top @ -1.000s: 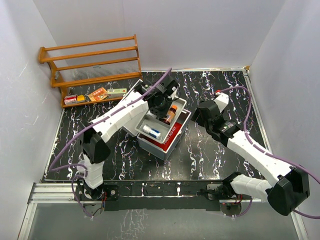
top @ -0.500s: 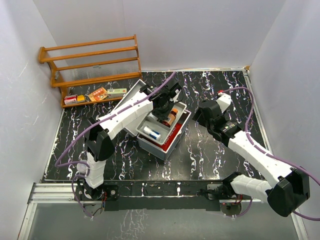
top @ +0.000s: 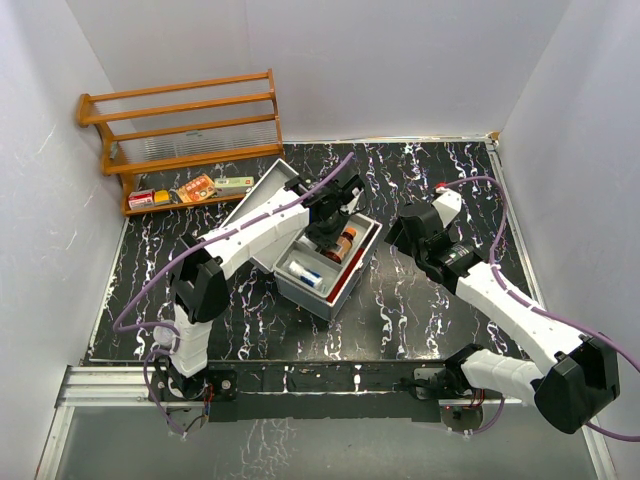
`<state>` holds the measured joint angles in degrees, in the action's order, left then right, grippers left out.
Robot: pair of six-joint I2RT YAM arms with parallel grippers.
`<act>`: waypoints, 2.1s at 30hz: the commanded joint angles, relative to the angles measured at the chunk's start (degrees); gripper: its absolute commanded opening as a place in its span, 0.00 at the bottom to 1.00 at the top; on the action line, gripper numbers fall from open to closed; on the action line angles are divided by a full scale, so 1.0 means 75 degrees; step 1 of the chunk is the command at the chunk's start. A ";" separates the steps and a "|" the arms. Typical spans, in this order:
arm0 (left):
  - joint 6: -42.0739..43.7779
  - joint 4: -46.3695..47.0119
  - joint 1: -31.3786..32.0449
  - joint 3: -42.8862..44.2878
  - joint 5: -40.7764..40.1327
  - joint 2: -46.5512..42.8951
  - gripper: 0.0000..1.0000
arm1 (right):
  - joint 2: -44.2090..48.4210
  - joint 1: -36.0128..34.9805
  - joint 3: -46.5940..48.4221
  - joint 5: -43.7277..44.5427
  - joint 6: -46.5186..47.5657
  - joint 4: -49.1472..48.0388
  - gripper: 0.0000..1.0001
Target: Organize the medicine kit
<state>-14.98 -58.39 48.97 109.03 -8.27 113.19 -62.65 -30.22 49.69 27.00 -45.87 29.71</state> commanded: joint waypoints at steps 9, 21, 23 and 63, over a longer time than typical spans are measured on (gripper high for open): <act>-0.0101 0.0573 0.0044 -0.0321 0.0205 -0.0074 0.00 | 0.0206 0.0056 -0.0110 0.0009 -0.0146 -0.0351 0.57; 0.0017 0.0736 0.0036 -0.0291 0.0036 0.0228 0.00 | 0.0307 0.0057 -0.0177 -0.0061 -0.0154 -0.0364 0.57; 0.0012 0.0745 0.0035 -0.0347 0.0036 0.0225 0.00 | 0.0327 0.0058 -0.0191 -0.0067 -0.0156 -0.0364 0.57; 0.0601 0.0901 -0.1190 0.0179 -0.1177 -0.1873 0.69 | 0.0425 0.0080 -0.0204 -0.0338 -0.0192 -0.0462 0.57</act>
<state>-13.67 -55.68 45.98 111.72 -13.28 108.05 -61.06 -29.87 47.88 24.71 -46.68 29.39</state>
